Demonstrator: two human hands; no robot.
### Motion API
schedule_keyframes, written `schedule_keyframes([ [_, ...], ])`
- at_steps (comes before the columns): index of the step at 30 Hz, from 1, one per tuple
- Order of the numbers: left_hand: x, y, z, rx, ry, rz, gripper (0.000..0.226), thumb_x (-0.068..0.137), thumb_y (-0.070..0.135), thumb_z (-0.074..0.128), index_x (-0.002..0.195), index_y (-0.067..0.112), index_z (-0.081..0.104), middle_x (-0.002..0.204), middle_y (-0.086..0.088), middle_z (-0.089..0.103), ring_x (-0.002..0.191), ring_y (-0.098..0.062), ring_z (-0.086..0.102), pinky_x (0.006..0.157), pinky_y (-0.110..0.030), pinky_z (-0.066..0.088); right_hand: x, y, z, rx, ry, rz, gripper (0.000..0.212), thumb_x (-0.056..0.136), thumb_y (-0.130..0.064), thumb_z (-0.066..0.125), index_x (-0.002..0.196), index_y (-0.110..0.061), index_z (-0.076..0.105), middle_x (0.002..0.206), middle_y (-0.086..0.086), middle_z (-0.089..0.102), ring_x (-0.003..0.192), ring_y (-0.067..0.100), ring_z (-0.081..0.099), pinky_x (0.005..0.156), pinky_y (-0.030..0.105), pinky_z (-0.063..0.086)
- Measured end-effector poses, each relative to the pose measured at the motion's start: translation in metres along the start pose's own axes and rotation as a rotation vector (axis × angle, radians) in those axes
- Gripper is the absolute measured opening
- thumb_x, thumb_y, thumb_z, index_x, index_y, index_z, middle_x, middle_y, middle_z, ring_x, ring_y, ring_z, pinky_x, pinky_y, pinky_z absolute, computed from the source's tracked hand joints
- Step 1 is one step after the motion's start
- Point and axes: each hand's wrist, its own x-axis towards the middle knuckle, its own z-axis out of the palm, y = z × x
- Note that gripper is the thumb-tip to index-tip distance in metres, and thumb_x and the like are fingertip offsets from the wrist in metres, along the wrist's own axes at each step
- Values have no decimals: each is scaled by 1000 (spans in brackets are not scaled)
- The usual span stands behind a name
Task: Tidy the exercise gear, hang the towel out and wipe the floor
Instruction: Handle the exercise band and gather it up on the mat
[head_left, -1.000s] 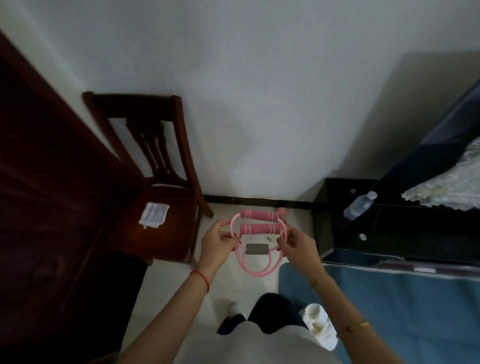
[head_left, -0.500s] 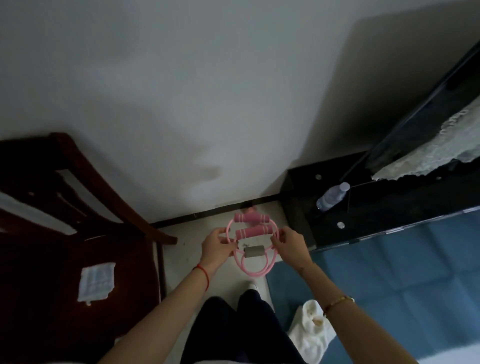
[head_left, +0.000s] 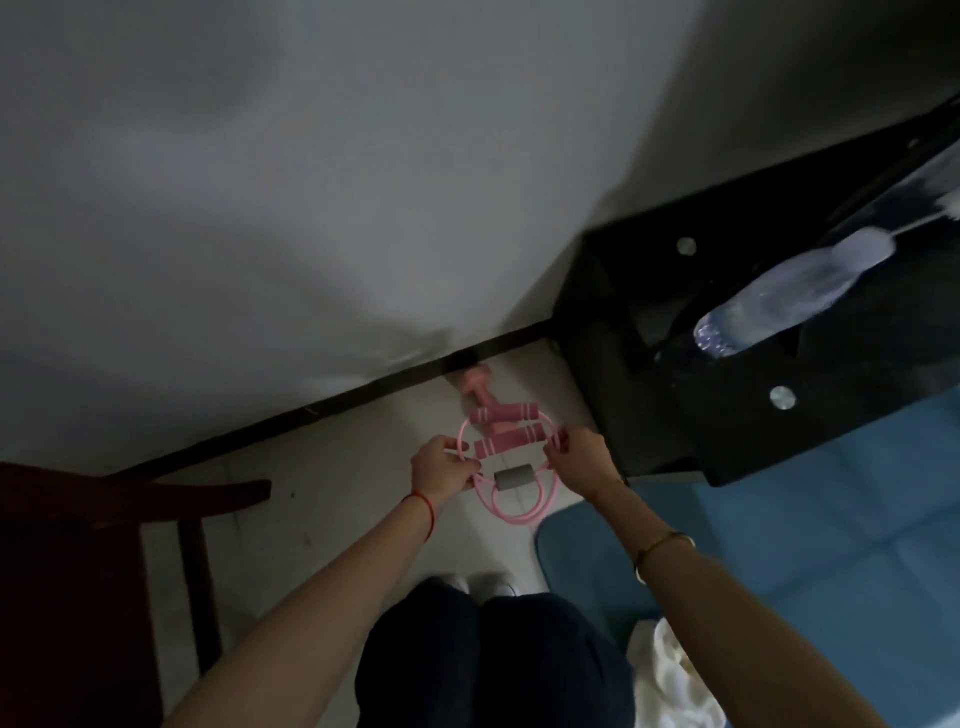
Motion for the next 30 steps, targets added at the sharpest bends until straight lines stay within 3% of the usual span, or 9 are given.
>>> schedule_keyframes([
  [4, 91, -67, 34, 14, -65, -41, 24, 79, -10, 70, 99, -1, 61, 97, -25, 68, 72, -26, 67, 54, -22, 58, 75, 58, 69, -13, -6, 13, 16, 90, -20, 58, 81, -10, 49, 83, 12, 58, 79, 26, 55, 65, 29, 38],
  [8, 162, -122, 63, 40, -97, -84, 21, 80, -10, 71, 97, -1, 62, 91, -22, 65, 62, -17, 63, 48, -19, 56, 135, 112, 126, -55, -16, 28, 15, 90, -22, 59, 83, -11, 51, 92, 16, 66, 82, 28, 59, 65, 28, 38],
  [14, 231, -174, 92, 208, -138, -45, 13, 80, 5, 78, 84, 5, 66, 90, -19, 70, 47, -5, 63, 58, -22, 59, 195, 163, 180, -112, -58, 52, 25, 92, -26, 57, 98, -3, 59, 102, 18, 68, 95, 33, 62, 75, 33, 47],
  [18, 257, -187, 98, 392, -151, 2, 10, 77, 18, 80, 75, 12, 72, 85, -14, 75, 75, -23, 74, 81, -34, 60, 215, 173, 194, -145, -84, 38, 32, 95, -30, 54, 102, 0, 58, 105, 20, 66, 95, 34, 61, 70, 31, 43],
  [25, 264, -190, 89, 531, -184, 73, 24, 84, 30, 70, 85, 7, 77, 85, -10, 76, 84, -20, 73, 86, -25, 55, 221, 170, 202, -206, -94, 49, 27, 96, -35, 51, 93, -9, 53, 102, 16, 65, 75, 26, 55, 51, 25, 33],
  [30, 258, -184, 70, 552, -28, 245, 23, 80, 13, 74, 102, 5, 73, 95, -13, 75, 96, -25, 69, 76, -16, 40, 212, 164, 198, -250, -75, 47, 33, 97, -29, 49, 118, -4, 51, 114, 18, 62, 96, 34, 61, 69, 32, 46],
])
